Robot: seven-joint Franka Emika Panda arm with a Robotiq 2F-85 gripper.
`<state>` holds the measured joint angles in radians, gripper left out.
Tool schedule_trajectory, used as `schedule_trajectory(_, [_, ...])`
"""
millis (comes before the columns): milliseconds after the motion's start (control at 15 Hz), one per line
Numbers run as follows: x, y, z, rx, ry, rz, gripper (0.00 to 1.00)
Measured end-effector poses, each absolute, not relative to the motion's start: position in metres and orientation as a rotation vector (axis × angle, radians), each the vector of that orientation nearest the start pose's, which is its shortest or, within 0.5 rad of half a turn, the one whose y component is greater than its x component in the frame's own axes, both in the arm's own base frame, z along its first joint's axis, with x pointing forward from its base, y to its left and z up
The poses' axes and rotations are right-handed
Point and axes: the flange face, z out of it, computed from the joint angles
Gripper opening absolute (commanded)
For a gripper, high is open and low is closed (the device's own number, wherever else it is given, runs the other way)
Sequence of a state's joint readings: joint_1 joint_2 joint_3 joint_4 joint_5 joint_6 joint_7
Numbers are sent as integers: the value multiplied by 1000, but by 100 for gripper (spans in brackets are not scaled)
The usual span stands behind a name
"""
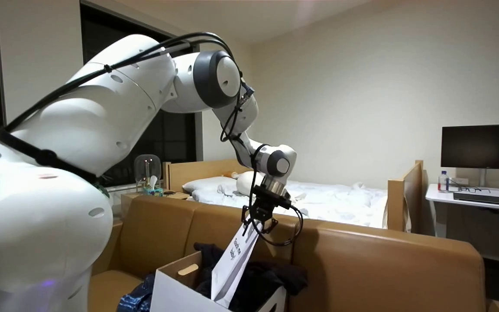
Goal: Put the white book in the box
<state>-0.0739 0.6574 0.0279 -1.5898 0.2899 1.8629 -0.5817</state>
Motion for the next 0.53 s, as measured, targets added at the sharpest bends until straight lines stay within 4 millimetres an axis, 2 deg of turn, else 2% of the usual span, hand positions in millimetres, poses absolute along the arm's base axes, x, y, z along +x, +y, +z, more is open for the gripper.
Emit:
schedule_trajectory(200, [639, -43, 244, -2748, -420, 284, 98])
schedule_trajectory(333, [628, -61, 267, -2809, -357, 158, 100])
schedule_trajectory(533, [604, -74, 304, -2895, -245, -24, 100])
